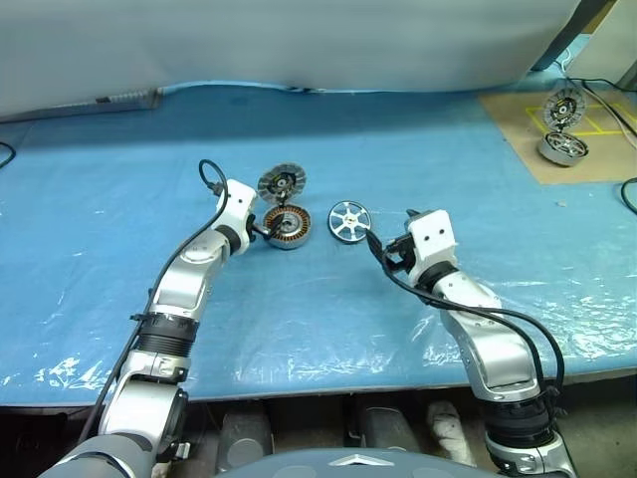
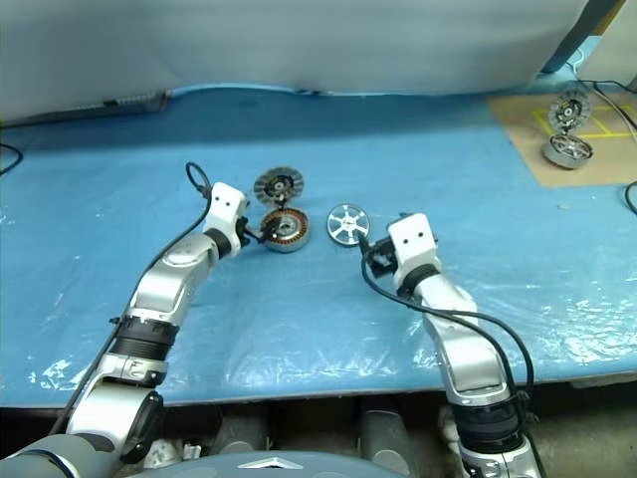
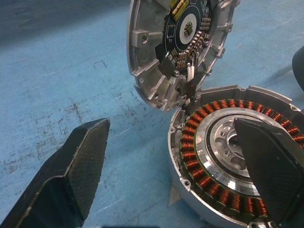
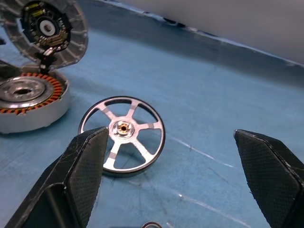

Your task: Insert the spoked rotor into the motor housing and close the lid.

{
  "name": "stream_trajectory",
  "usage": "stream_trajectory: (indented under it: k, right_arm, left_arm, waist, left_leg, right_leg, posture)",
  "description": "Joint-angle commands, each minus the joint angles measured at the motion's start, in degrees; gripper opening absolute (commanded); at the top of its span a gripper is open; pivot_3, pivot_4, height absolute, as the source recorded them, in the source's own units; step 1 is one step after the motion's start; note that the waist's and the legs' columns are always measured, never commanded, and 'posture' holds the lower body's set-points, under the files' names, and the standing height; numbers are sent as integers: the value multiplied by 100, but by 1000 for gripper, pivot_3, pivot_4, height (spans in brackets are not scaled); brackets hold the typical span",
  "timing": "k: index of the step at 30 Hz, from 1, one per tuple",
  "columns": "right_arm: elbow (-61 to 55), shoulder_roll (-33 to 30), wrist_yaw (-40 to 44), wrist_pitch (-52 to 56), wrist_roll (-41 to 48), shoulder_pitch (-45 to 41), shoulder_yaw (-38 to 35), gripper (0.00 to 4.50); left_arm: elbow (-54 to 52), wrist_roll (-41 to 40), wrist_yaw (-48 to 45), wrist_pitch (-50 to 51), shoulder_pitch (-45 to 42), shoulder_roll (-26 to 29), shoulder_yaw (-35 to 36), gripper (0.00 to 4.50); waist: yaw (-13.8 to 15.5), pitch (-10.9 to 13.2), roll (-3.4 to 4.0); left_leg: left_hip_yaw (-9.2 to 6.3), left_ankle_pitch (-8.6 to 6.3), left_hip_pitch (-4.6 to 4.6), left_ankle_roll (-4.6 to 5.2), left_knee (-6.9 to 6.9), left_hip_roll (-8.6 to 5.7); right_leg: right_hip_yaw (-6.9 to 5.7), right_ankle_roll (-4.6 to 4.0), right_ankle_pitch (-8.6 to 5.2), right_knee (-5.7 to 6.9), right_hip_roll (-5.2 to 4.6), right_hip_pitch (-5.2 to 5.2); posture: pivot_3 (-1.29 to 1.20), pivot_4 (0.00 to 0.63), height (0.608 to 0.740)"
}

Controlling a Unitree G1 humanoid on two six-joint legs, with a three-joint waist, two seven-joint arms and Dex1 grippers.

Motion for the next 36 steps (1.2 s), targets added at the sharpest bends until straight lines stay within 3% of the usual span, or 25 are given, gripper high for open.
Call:
stream_trajectory:
  k: [1, 6, 13, 20, 26, 30, 36]
  right_arm:
    - [-262, 216, -232, 514, 91, 25, -220, 4500]
    - [-432, 74, 137, 1550, 318, -233, -81, 4500]
    - [-530, -132, 398, 2163, 473, -800, -85, 4500]
    - [-624, -413, 684, 1960, 406, -749, 245, 4500]
    - [-633, -357, 595, 1883, 407, -570, 268, 4500]
    - [-568, -335, 546, 1790, 393, -500, 284, 4500]
    - [-475, -357, 526, 1699, 366, -506, 265, 4500]
  left_arm:
    - [-163, 29, -20, -68, -65, 26, 2, 4440]
    - [-167, 44, -67, -121, -33, 80, 0, 4440]
    - [-393, 25, -457, -240, 120, 266, -112, 4440]
    - [-1411, -621, -2329, 465, 112, 1075, -638, 4440]
    - [-1387, -721, -3371, 807, -834, 1508, -1095, 4440]
    - [-618, -385, -3782, 1098, -1836, 1458, -1648, 4440]
    - [364, 595, -4607, 734, -2909, 1451, -2861, 4440]
  waist:
    - [-1, 0, 0]
    - [-13, 0, 0]
    - [-10, 0, 0]
    - [15, 1, 2]
    - [24, 3, 4]
    - [18, 3, 5]
    - [-1, 4, 8]
  left_leg:
    - [0, 0, 0, 0, 0, 0]
    - [0, 0, 1, 0, 0, 0]
    - [0, 0, 4, 0, 0, 0]
    - [-1, 0, 16, -1, -4, 8]
    - [1, 7, 17, -12, -3, 6]
    - [1, 13, 16, -21, -3, 7]
    - [2, 13, 16, -22, -10, 19]
  right_leg:
    - [0, 0, 0, 0, 0, 0]
    - [0, 0, 0, 1, 0, 0]
    - [1, 0, 1, 2, 0, 0]
    - [-2, -7, -3, 3, 8, -1]
    - [-1, -10, -2, 8, 5, -1]
    - [0, -15, 1, 14, 6, 0]
    - [10, 2, 12, 13, 31, 1]
  posture:
    - [0, 150, 740]
    - [0, 150, 740]
    - [0, 150, 740]
    - [0, 150, 740]
    - [0, 150, 740]
    - [0, 150, 740]
    - [0, 150, 740]
